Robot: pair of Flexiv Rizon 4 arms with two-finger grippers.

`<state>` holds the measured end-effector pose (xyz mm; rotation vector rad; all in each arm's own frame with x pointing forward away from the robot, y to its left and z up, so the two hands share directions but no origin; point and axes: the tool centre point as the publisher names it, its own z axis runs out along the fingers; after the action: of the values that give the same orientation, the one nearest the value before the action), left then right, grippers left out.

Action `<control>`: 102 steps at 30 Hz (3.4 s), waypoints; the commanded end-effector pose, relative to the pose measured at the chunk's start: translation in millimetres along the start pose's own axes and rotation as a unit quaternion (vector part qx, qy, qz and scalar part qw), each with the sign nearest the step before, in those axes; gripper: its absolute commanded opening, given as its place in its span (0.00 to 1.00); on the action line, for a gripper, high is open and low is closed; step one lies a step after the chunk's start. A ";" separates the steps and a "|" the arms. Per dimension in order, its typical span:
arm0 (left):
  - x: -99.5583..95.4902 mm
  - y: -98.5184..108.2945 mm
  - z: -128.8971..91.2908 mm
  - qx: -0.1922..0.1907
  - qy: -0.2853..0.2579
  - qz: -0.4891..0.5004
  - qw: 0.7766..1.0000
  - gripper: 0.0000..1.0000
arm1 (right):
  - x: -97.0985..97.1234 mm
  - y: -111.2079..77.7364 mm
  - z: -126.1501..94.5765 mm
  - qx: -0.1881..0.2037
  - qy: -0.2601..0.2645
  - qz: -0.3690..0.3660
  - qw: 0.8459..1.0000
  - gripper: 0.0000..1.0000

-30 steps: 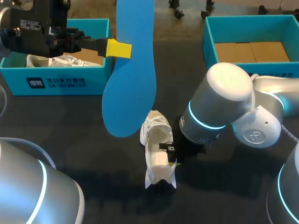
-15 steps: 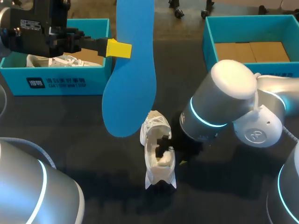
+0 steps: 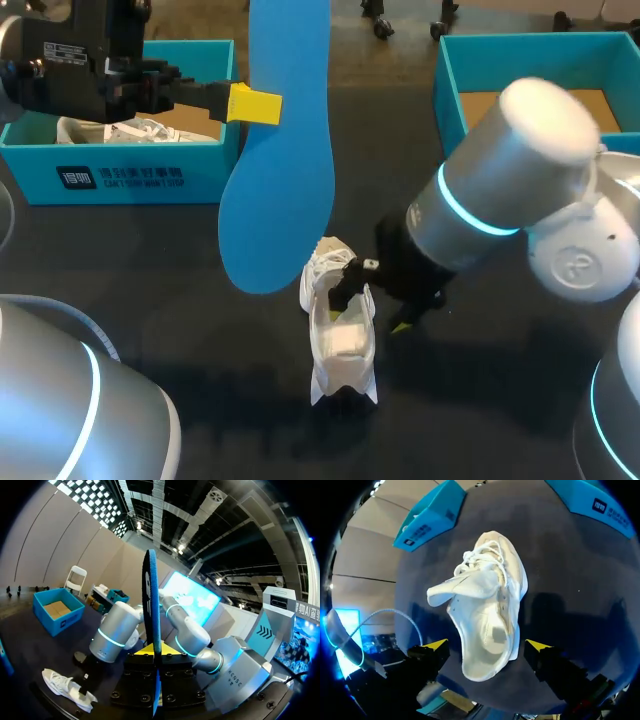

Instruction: Take the shoe out of the shoebox, open the shoe tongue, remove and reinsert the insole, then place the shoe into the shoebox

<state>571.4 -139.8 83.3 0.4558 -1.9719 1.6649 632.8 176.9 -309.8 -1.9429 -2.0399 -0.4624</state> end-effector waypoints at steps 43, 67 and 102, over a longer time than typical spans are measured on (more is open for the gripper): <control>-0.6 -0.1 1.1 0.000 0.000 0.000 1.000 0.00 | -25.6 45.1 -122.1 -0.054 0.316 -0.085 0.943 1.00; -51.4 5.4 -8.0 -0.008 0.001 0.338 0.941 0.00 | -2.3 47.6 -142.8 -0.023 0.408 -0.060 0.911 1.00; -103.1 14.8 -13.5 0.017 0.008 0.752 0.658 0.00 | 13.1 55.8 -149.4 0.001 0.409 -0.037 0.912 1.00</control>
<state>651.9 -131.3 17.9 -1.3866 -2.3631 2.3079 685.6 127.2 -166.7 -1.3111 -1.5375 -1.0725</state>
